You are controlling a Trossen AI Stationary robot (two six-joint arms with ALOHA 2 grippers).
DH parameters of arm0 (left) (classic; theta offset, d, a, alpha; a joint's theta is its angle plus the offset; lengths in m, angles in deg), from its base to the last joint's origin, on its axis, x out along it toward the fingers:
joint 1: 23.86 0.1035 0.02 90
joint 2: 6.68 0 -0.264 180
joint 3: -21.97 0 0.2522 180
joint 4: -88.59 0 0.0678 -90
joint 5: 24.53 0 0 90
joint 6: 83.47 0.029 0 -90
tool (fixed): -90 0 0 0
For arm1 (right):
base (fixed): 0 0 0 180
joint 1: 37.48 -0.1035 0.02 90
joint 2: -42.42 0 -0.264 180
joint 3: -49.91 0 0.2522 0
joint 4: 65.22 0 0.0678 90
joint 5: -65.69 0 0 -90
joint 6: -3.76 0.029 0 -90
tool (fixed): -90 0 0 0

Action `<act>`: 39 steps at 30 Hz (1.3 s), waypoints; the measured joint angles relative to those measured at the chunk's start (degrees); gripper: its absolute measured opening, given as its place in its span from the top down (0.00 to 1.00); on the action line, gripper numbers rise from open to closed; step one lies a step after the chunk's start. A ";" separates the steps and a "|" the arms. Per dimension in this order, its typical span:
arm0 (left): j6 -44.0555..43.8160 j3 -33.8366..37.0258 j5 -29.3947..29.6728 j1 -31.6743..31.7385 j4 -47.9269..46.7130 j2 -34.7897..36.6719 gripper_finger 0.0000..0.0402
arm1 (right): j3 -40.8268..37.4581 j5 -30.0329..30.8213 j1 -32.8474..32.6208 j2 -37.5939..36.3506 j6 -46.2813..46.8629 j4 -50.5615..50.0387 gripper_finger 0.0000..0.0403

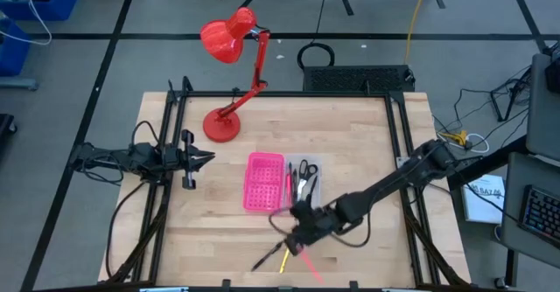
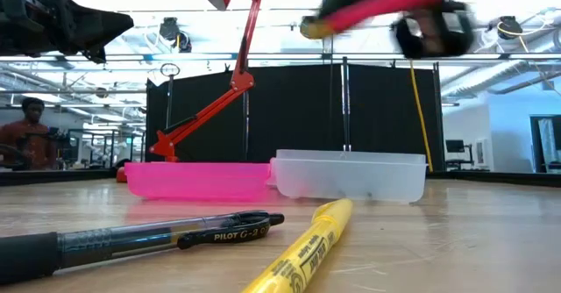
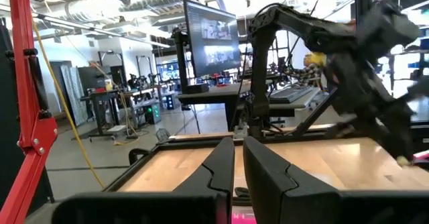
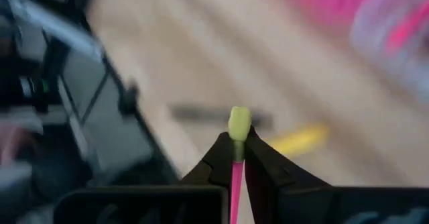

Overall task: Pick & place school supplies into a supply box
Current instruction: Put the pink supply in the pink box

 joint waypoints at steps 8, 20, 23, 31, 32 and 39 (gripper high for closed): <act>0.00 0.00 -0.02 -0.01 0.07 0.00 0.90 | -1.59 12.75 8.42 -8.99 -4.46 -3.97 0.97; 1.85 0.00 -0.02 -0.02 0.08 0.00 0.90 | -20.72 8.28 26.10 -13.45 -1.14 4.63 0.97; 2.63 0.00 0.02 -0.02 0.11 0.02 0.90 | -23.85 6.50 28.04 -13.39 -1.26 9.57 0.97; 3.49 0.00 0.26 0.00 0.25 0.01 0.90 | -25.91 5.93 29.42 -13.35 -2.71 8.11 0.97; 3.50 0.00 0.32 -0.02 0.26 0.01 0.90 | -25.92 5.74 29.40 -13.33 -2.72 7.48 0.97; 3.51 0.00 0.50 0.00 0.77 0.00 0.90 | -25.93 2.89 29.10 -13.29 -1.12 0.50 0.97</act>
